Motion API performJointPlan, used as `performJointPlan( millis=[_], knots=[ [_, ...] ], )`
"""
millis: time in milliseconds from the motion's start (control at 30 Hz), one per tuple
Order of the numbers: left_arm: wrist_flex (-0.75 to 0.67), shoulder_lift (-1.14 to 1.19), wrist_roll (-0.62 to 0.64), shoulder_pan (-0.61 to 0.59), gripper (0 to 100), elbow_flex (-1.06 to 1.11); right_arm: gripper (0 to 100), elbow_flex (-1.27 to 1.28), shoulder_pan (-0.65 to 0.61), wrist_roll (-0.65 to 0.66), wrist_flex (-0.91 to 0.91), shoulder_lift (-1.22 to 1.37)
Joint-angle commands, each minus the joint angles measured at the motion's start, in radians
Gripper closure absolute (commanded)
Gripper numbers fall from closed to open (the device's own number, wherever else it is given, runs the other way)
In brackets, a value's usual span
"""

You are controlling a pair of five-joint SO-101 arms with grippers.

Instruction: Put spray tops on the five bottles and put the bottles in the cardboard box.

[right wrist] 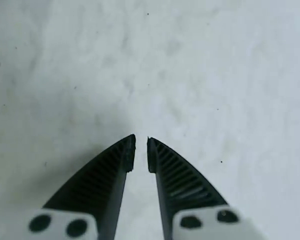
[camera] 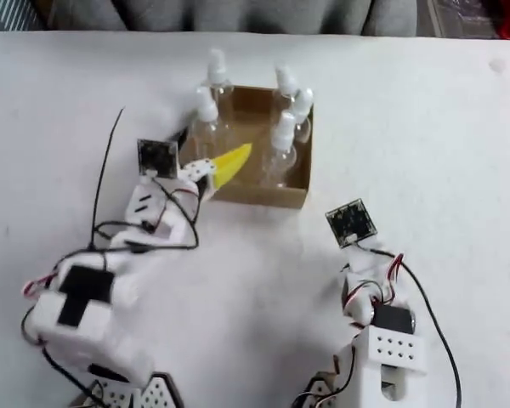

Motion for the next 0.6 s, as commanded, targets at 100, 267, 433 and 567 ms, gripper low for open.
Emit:
performJointPlan(
  millis=[100,267,433,567],
  knots=[
    [0.141,-0.348,0.012,0.019,57,0.155,97.8,-0.005,-0.015,0.012,-0.016,-0.004],
    [0.315,-0.556,-0.026,0.012,58,0.272,97.8,-0.005,-0.015,0.012,-0.016,-0.004],
    [0.411,-0.757,-0.026,0.01,58,0.404,97.8,-0.005,-0.015,0.012,-0.016,-0.004],
    [0.551,-0.898,-0.028,-0.016,58,0.454,97.8,-0.005,-0.015,0.012,-0.016,-0.004]
  ],
)
